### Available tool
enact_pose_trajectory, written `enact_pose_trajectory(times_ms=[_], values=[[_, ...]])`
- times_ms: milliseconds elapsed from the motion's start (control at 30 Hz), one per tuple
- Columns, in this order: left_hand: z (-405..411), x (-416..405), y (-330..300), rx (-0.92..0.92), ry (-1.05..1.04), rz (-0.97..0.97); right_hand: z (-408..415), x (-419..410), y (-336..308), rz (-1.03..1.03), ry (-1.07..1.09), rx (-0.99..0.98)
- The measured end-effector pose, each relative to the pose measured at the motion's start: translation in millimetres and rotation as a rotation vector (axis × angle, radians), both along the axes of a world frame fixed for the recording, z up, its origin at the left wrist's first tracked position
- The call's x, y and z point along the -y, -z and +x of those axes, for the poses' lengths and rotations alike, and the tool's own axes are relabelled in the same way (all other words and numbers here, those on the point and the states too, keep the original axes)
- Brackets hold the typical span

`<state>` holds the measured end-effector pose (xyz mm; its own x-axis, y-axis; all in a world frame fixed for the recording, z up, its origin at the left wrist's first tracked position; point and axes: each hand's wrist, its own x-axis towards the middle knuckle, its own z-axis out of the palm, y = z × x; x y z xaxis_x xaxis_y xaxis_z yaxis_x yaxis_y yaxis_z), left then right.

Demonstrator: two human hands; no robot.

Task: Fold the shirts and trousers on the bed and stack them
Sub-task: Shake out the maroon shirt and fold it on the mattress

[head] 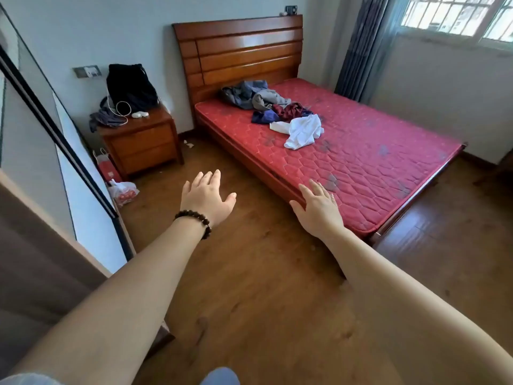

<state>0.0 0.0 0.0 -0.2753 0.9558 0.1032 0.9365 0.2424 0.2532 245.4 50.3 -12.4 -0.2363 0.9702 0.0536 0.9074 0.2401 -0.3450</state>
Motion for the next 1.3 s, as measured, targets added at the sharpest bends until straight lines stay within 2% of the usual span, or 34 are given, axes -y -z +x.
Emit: enact_pose_trajectory(times_ms=[200,400,600,900,1300], values=[[-9,-36,22,-0.015,-0.024,-0.051,-11,-44,18,-0.026,-0.029,0.024],[-43,-108,37,-0.026,-0.046,-0.069,-47,-123,31,-0.048,-0.047,0.037],[-103,-219,45,-0.029,-0.045,-0.097,-103,-233,39,-0.073,-0.042,0.053],[-186,-396,33,-0.023,-0.007,-0.076,-188,-398,18,-0.062,-0.023,0.013],[-248,-584,54,-0.012,0.003,-0.085,-242,-591,50,-0.066,-0.013,-0.008]])
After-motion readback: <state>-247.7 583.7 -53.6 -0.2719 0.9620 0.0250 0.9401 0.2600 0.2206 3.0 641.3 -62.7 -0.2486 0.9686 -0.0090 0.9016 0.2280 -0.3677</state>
